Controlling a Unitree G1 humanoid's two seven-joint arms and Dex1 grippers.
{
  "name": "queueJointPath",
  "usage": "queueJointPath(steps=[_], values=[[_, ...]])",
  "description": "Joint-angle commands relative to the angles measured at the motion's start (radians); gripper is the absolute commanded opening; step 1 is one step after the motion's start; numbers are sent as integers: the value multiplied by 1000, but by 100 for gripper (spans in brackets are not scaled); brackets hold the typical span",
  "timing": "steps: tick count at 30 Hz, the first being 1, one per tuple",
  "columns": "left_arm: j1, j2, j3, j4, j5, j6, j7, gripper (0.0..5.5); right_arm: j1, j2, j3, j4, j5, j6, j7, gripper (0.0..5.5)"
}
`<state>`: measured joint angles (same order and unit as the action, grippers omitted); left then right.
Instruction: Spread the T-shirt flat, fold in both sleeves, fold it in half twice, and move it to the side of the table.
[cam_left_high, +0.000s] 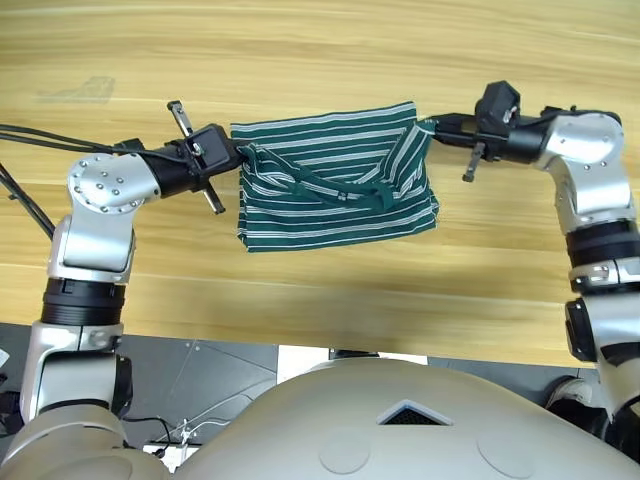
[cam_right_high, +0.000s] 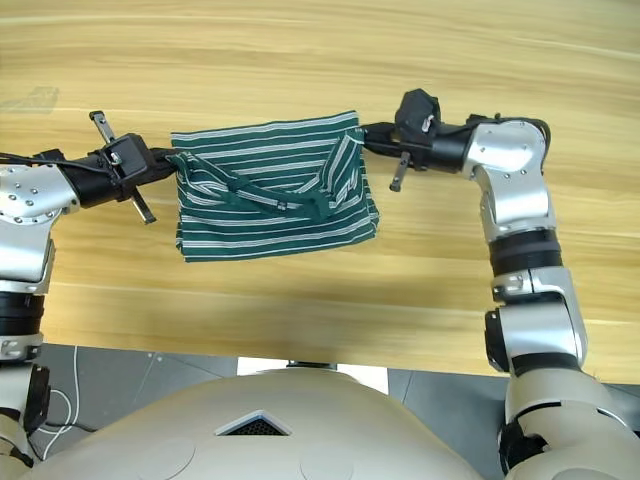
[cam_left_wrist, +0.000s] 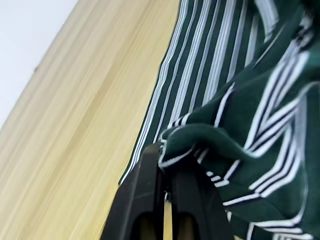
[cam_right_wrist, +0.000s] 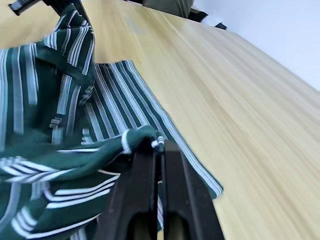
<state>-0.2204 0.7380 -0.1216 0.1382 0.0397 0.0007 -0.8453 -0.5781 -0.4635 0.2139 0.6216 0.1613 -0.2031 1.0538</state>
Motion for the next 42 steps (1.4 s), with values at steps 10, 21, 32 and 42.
queueJointPath(steps=[10, 21, 32, 42], values=[[-14, -37, 100, 195, -73, -87, 59, 53, -141, 107, -75, 395, -88, -175, -117, 29], [-100, -172, 113, 353, -74, -122, 153, 229, -199, 171, -103, 538, -175, -272, -351, 221], [-234, -208, 192, 675, -80, -233, 315, 389, -129, 149, -169, 600, -197, -327, -514, 406], [-264, -191, 340, 807, -96, -387, 639, 520, -90, 172, -166, 585, -219, -382, -542, 505]])
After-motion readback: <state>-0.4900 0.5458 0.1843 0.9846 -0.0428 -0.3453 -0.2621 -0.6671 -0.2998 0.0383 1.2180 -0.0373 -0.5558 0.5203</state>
